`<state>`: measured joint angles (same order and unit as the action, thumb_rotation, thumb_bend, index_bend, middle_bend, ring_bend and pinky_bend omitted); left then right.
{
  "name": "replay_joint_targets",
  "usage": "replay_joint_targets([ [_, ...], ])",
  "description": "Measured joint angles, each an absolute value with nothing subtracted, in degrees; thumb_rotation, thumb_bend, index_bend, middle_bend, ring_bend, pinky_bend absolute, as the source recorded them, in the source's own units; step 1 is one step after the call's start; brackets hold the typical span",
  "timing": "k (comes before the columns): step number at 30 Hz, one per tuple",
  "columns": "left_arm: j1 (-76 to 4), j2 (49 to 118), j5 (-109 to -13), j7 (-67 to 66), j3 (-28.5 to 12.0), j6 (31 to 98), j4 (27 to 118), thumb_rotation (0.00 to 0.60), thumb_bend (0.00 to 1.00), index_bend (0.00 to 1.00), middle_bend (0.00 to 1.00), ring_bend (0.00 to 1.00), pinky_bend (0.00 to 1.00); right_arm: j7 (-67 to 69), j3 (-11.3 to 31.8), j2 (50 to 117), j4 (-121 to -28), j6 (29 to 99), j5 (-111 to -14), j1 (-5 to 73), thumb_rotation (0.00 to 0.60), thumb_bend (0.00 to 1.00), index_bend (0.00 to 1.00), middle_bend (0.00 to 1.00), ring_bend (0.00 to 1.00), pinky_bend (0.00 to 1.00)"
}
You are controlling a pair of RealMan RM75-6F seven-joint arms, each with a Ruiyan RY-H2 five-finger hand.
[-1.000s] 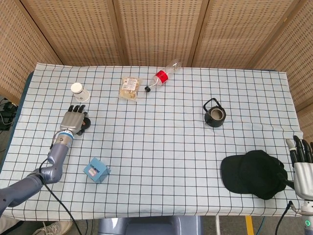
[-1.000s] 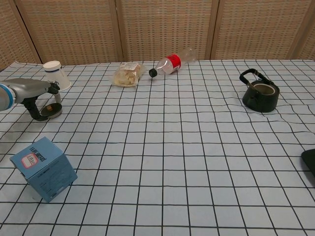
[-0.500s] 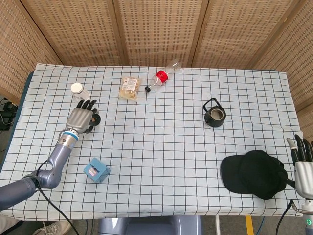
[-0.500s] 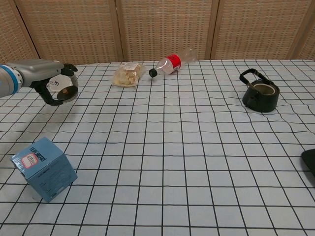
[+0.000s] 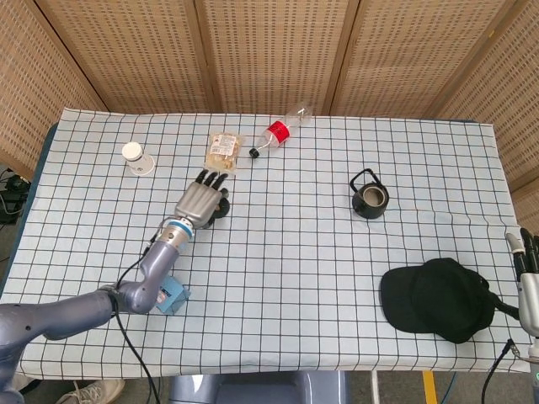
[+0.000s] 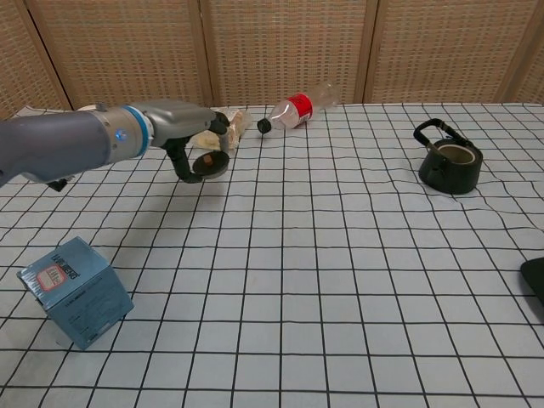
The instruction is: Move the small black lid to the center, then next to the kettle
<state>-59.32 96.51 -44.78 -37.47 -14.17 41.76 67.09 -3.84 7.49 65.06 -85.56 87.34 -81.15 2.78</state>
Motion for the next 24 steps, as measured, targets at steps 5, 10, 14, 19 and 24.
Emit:
replay_joint_targets([
  [5,-63.9,102.4,-40.6,-39.8,-15.1,40.8,61.5,0.6,0.37,0.37,0.0,0.0,0.0,-3.2,7.5,65.0,-85.3,86.9,-80.8,2.8,0.6,0.17,0.03,0.0,0.0,0.0],
  [10,-67.9,107.8,-38.1,-40.7,-16.5,39.9,54.9,0.6,0.37,0.34,0.0,0.0,0.0,-2.3,7.8,64.7,-85.4,87.1,-80.6,2.7,0.6,0.17,0.03,0.0,0.0,0.0],
  [14,-70.9,111.4,-36.4,-41.0,-17.7,38.8,50.4,0.6,0.36,0.31,0.0,0.0,0.0,-1.9,8.0,64.6,-85.2,86.9,-80.1,2.7,0.6,0.17,0.03,0.0,0.0,0.0],
  [19,-72.7,113.8,-35.8,-40.6,-18.6,38.5,48.2,0.6,0.23,0.17,0.0,0.0,0.0,-1.5,8.0,64.3,-85.5,86.7,-79.8,2.6,0.6,0.17,0.03,0.0,0.0,0.0],
  [24,-72.4,113.9,-36.2,-39.8,-18.6,39.2,48.3,0.6,0.07,0.02,0.0,0.0,0.0,-1.6,7.9,64.1,-85.9,86.9,-80.0,2.5,0.6,0.17,0.03,0.0,0.0,0.0],
])
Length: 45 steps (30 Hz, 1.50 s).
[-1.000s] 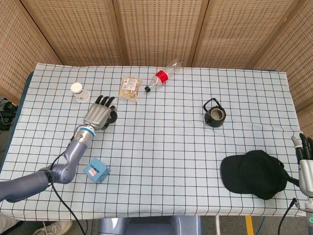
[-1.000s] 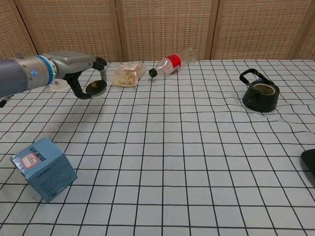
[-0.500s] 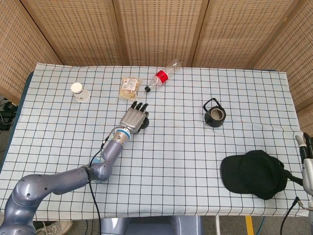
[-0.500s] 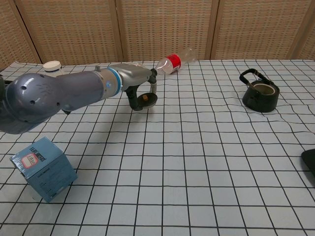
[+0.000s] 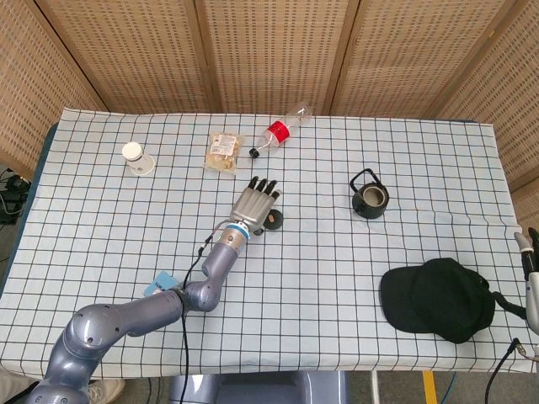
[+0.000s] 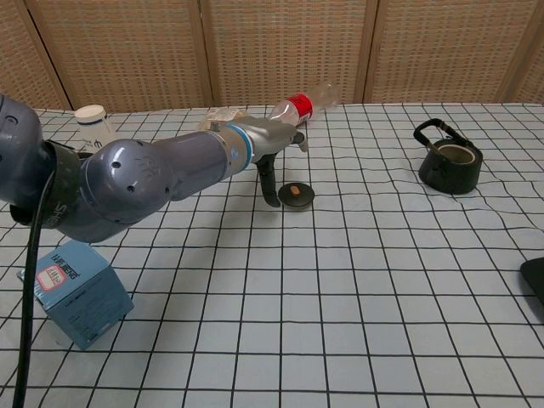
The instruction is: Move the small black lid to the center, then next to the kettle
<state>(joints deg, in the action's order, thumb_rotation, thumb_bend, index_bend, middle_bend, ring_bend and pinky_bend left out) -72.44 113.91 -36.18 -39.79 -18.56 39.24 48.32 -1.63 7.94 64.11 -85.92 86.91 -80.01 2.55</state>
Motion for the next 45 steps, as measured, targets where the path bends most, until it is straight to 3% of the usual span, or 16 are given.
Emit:
replay_joint_targets([
  [12,-68.5,107.4,-38.6,-38.2,-17.3,43.3,58.7,0.6,0.08,0.03,0.0,0.0,0.0,-2.8,7.5,64.2,-86.6,86.7,-80.3,2.6,0.6,0.17,0.03,0.0,0.0,0.0],
  [21,-58.2,92.1,-48.0,-33.8,-14.6,56.8,81.2,0.6,0.08,0.02,0.0,0.0,0.0,-4.8,6.8,64.5,-87.2,85.1,-80.2,3.1,0.6,0.17,0.03,0.0,0.0,0.0],
  [28,-45.7,77.3,-56.4,-29.6,-9.3,68.7,94.9,0.6,0.08,0.02,0.0,0.0,0.0,-6.5,6.5,65.5,-86.9,84.4,-80.3,3.6,0.6,0.17,0.03,0.0,0.0,0.0],
  [37,-32.0,71.7,-63.1,-23.0,-1.1,80.5,99.4,0.6,0.08,0.02,0.0,0.0,0.0,-8.9,6.1,67.4,-87.1,83.5,-81.3,4.9,0.6,0.17,0.05,0.0,0.0,0.0],
  [45,-24.2,69.2,-68.9,-18.7,2.6,86.5,100.8,0.6,0.08,0.02,0.0,0.0,0.0,-13.1,7.3,68.4,-91.7,80.3,-83.1,9.3,0.6,0.17,0.16,0.0,0.0,0.0],
])
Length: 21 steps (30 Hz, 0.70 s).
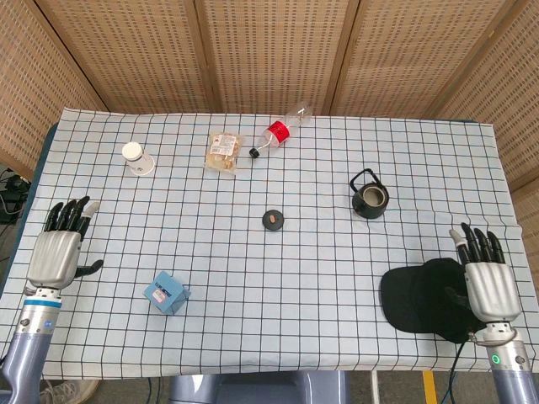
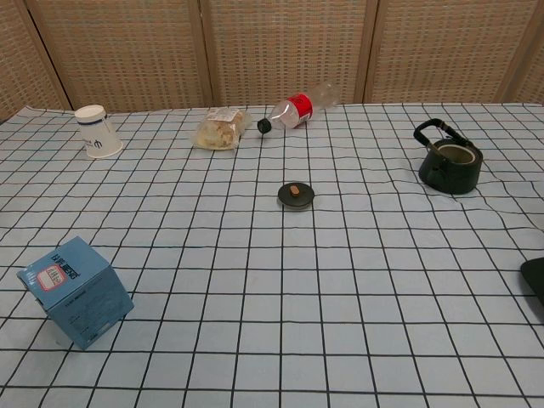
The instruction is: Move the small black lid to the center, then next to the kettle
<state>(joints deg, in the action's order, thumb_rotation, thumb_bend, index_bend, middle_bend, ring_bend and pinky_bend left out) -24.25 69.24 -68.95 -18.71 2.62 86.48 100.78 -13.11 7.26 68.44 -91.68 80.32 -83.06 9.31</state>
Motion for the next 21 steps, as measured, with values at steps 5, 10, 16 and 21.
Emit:
replay_joint_targets([
  [5,-22.3,68.6,-69.9,-15.4,2.2,87.1,101.3,0.6,0.08,0.02,0.0,0.0,0.0,-19.2,9.7,70.3,-96.1,75.3,-83.2,15.2,0.6,0.17,0.21,0.0,0.0,0.0],
  [10,-21.4,67.8,-71.0,-13.8,1.5,86.5,101.2,0.6,0.08,0.02,0.0,0.0,0.0,-26.2,13.0,75.4,-98.1,67.5,-78.7,23.1,0.6,0.21,0.22,0.0,0.0,0.0],
  [16,-20.7,66.7,-72.1,-11.1,0.8,84.3,101.1,0.6,0.08,0.02,0.0,0.0,0.0,-33.6,16.7,84.7,-95.9,60.8,-68.0,32.2,0.6,0.29,0.24,0.0,0.0,0.0],
  [21,-20.4,65.8,-73.2,-8.7,0.2,82.1,101.1,0.6,0.08,0.02,0.0,0.0,0.0,-37.8,18.5,93.1,-88.6,57.6,-60.0,38.9,0.6,0.34,0.28,0.01,0.0,0.0],
])
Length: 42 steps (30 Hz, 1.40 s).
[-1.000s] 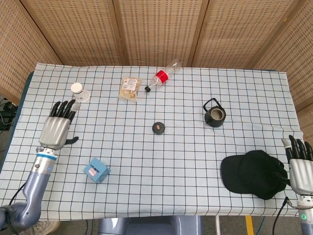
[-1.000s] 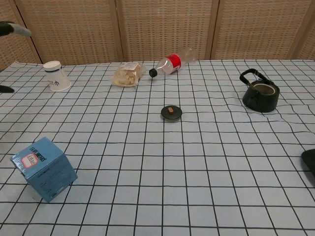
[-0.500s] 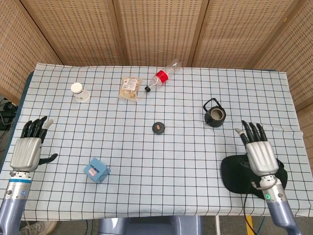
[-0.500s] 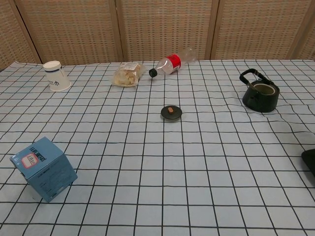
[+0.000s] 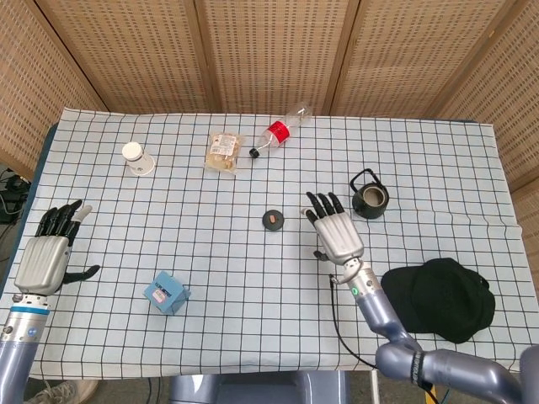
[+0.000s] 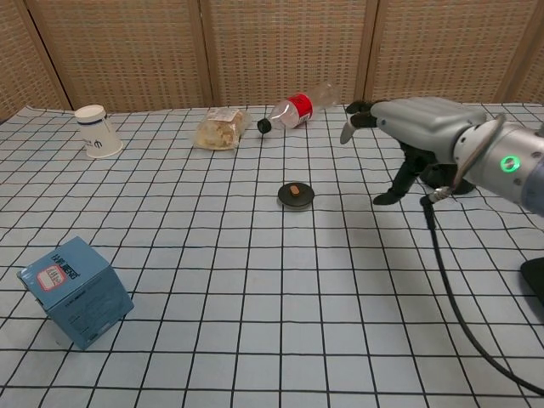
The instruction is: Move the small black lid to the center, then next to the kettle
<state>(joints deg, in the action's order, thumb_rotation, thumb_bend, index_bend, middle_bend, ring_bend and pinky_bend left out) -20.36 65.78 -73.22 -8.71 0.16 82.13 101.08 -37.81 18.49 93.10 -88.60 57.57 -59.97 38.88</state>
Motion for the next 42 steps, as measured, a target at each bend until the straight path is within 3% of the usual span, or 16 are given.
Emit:
replay_joint_targets([
  [10,-19.6,64.9,-74.5,-6.6,-1.1,79.7,101.0,0.6,0.08,0.02,0.0,0.0,0.0,-41.3,20.8,104.2,-73.1,53.7,-50.7,48.1,0.6,0.36,0.3,0.03,0.0,0.0],
  [42,-18.4,63.1,-74.3,-2.2,-4.2,74.6,100.5,0.6,0.08,0.06,0.0,0.0,0.0,-39.8,21.0,114.4,-54.5,49.0,-44.0,58.2,0.6,0.43,0.33,0.05,0.0,0.0],
])
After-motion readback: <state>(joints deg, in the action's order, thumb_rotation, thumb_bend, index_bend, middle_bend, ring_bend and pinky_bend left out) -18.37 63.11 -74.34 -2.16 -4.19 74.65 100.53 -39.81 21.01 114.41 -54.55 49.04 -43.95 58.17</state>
